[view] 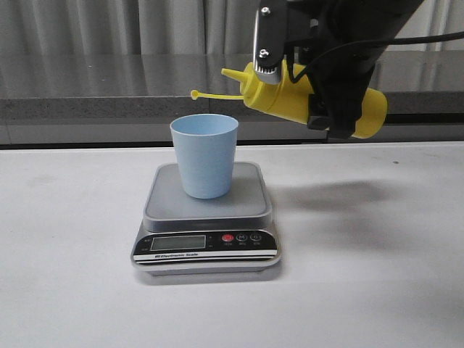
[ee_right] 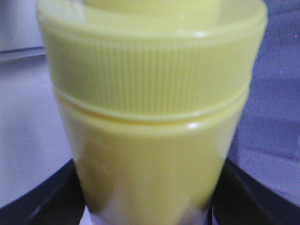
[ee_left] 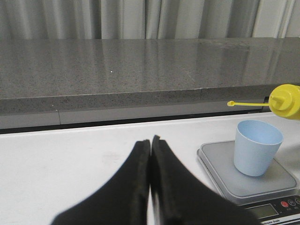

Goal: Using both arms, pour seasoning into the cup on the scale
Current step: 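Hold the tilted bottle with the right gripper, nozzle pointing into the cup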

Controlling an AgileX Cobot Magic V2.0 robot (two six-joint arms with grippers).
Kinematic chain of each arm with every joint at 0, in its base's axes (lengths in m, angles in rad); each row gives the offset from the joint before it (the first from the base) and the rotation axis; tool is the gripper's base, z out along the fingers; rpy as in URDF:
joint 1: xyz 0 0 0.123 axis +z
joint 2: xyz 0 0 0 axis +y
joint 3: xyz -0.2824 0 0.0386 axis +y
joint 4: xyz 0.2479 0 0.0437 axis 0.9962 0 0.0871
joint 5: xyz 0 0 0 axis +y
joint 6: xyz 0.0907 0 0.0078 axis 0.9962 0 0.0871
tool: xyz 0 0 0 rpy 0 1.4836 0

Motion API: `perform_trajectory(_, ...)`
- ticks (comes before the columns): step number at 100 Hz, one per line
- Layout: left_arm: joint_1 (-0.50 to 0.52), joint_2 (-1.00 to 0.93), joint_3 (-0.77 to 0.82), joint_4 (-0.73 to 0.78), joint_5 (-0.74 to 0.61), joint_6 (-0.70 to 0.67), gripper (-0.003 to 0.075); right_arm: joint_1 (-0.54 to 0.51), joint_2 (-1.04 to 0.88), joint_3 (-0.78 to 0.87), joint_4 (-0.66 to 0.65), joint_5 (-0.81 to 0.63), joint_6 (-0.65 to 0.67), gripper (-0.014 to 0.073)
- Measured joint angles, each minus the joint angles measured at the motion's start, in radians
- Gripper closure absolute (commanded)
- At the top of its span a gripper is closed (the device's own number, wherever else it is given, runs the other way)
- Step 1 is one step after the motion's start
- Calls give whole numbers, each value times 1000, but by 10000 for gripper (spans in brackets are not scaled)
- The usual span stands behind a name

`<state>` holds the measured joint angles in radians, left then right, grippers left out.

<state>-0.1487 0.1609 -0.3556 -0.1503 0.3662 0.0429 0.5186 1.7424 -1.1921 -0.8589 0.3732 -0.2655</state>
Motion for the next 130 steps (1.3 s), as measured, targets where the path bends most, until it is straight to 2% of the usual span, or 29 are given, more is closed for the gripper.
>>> perform_trajectory(16,0,0,0,0,0,0,738,31,42,-57,-85,80,0,408)
perform_trajectory(71,0,0,0,0,0,0,738,82,61,-72,-362,130,-3,408)
perform_trajectory(106,0,0,0,0,0,0,738,82,61,-72,-446,133,-3,408)
perform_trajectory(130,0,0,0,0,0,0,738,82,61,-72,-459,133,-3,408)
